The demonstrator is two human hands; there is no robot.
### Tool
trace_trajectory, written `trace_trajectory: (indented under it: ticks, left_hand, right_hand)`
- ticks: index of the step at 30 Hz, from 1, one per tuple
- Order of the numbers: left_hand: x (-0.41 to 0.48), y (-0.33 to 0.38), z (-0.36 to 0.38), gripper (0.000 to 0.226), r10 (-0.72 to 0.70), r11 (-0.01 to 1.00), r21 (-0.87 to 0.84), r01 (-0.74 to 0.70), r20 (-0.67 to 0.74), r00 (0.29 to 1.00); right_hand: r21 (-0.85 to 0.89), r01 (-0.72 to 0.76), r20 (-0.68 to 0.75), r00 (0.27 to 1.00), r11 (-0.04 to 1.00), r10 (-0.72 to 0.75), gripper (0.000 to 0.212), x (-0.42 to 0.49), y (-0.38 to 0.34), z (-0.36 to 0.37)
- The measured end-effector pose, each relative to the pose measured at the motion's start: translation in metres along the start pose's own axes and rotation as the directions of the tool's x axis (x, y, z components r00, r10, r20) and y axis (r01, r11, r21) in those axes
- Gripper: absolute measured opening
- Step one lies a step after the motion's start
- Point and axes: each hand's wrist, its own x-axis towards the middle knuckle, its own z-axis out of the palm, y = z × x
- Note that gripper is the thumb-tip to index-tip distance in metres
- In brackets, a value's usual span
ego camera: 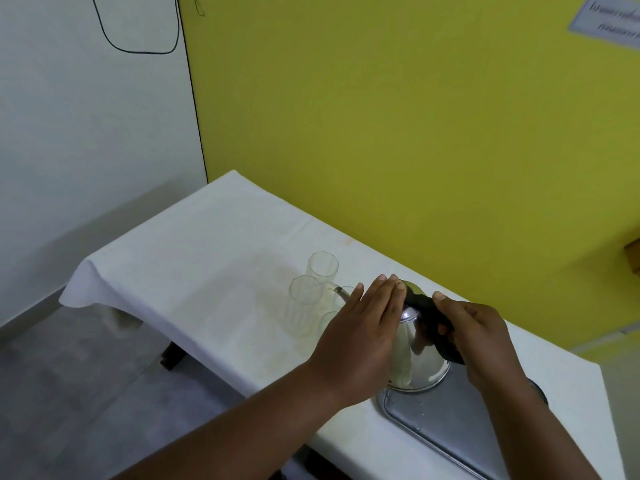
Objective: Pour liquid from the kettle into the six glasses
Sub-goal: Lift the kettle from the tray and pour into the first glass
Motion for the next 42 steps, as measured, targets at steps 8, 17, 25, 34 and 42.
trace_trajectory:
  ticks: [8,17,25,34,42]
  left_hand:
    - [-0.001,-0.002,0.001,0.081,-0.006,1.000,-0.020,0.006,0.001,1.000]
    - [0.000,-0.003,0.002,0.081,0.002,1.000,-0.029,-0.002,0.002,1.000]
    - [0.004,-0.003,0.002,0.084,0.008,0.999,-0.032,-0.008,-0.001,1.000]
    - [0.004,-0.003,0.002,0.081,0.006,0.999,-0.038,-0.007,-0.009,1.000]
    - [0.002,-0.001,0.000,0.083,0.000,1.000,-0.031,0.000,-0.012,1.000]
  right_hand:
    - [-0.012,0.001,-0.011,1.000,1.000,-0.001,0.080,-0.001,-0.003,0.001]
    - [-0.014,-0.010,-0.020,1.000,1.000,0.010,0.080,-0.002,-0.007,0.001]
    - [-0.027,0.000,-0.018,1.000,1.000,0.000,0.080,-0.002,-0.009,-0.001]
    - [-0.048,0.020,-0.015,1.000,0.999,-0.021,0.072,-0.004,-0.014,-0.001]
    - [-0.061,0.019,-0.022,1.000,0.998,-0.021,0.067,-0.006,-0.016,-0.001]
